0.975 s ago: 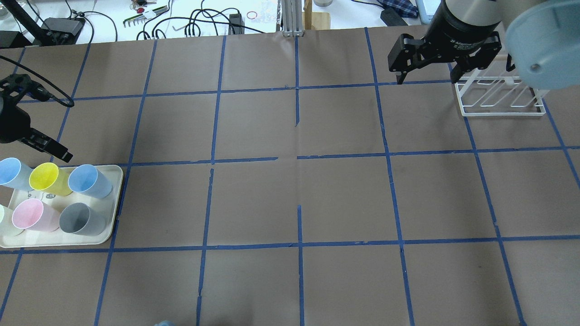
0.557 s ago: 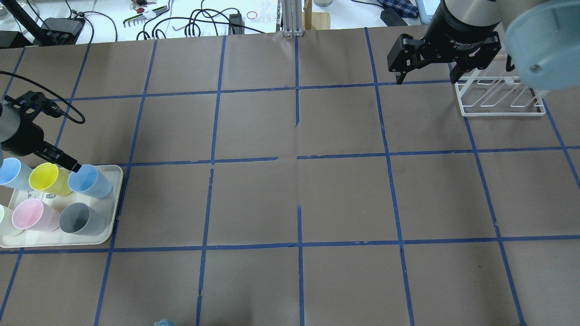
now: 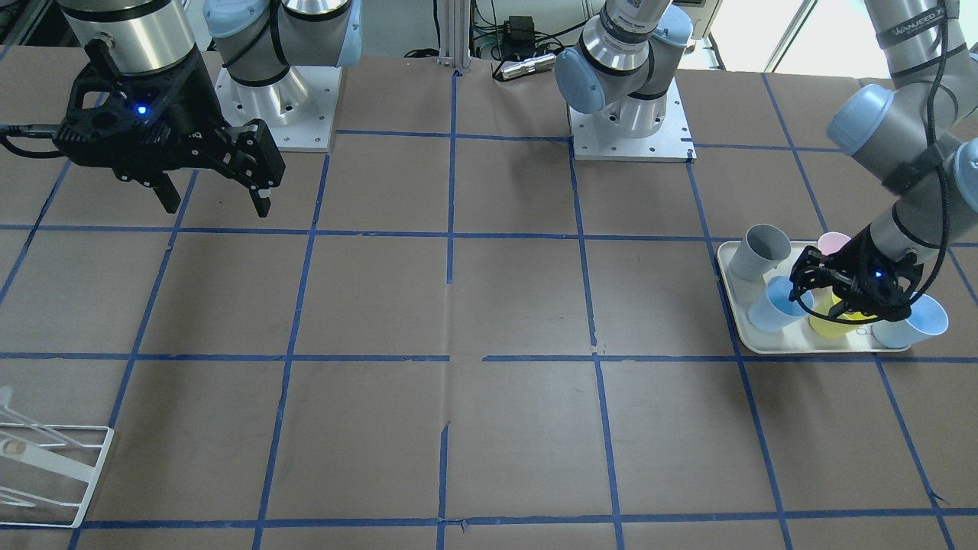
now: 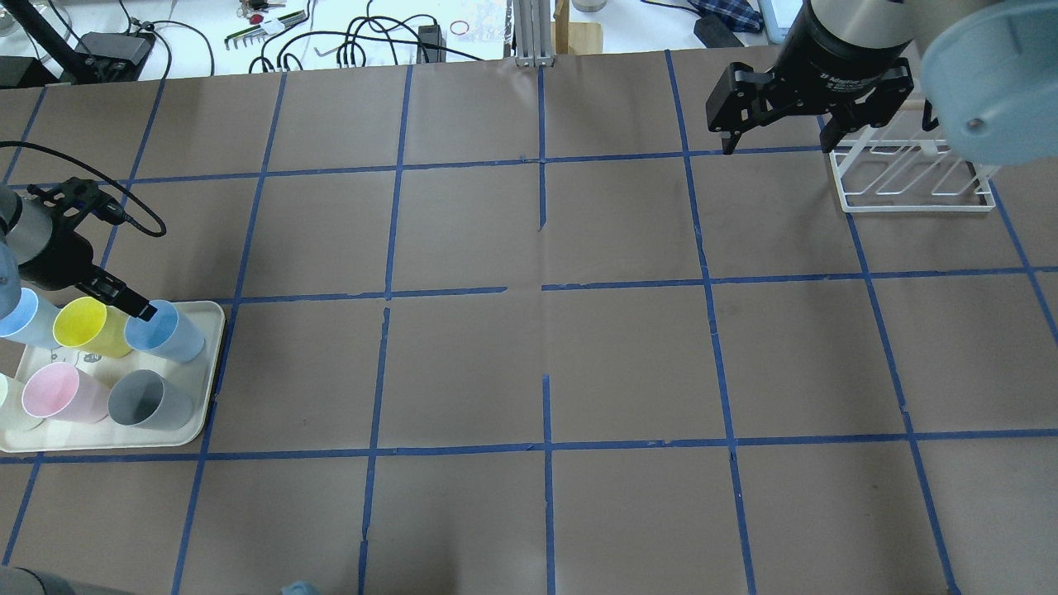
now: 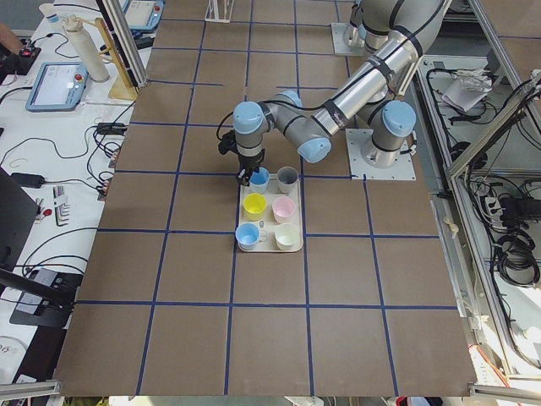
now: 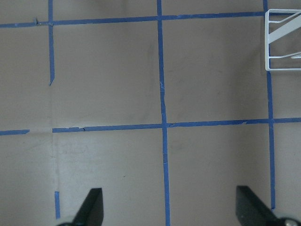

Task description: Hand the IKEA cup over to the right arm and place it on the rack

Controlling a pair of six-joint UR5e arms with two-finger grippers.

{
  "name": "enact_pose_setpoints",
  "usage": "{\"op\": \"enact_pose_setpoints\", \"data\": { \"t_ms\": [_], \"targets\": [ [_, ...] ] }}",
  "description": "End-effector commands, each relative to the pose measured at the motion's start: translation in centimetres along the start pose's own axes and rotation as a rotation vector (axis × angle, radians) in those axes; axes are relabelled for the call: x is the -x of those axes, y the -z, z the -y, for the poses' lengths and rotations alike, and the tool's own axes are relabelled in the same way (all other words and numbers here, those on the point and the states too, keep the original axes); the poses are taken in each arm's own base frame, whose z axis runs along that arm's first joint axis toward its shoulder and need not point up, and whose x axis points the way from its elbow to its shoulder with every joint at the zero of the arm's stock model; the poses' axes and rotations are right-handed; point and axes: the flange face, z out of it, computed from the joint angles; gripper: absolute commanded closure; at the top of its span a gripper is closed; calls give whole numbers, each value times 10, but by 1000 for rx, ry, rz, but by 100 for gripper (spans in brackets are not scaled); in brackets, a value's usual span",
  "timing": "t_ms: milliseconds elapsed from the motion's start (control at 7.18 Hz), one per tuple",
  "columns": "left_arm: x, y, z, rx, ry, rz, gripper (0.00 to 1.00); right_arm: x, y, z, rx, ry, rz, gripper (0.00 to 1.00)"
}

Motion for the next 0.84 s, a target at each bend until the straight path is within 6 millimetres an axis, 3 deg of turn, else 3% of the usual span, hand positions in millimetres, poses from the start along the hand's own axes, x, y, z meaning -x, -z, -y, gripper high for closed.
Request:
{"op": "enact_pose_setpoints", "data": {
  "t_ms": [0, 418, 557, 697],
  "targets": [
    [2, -9, 0, 9, -2, -16, 33, 0, 1, 0, -2, 0, 0, 0],
    [3, -18, 1, 16, 0, -31, 33, -9, 3, 5, -9, 3, -1, 0],
    [4, -20, 1, 18, 0, -35, 41, -23, 4, 10, -12, -4, -1, 0],
    [4, -23, 1, 20, 0, -41, 63, -54, 7, 18, -20, -27, 0, 0]
  ]
}}
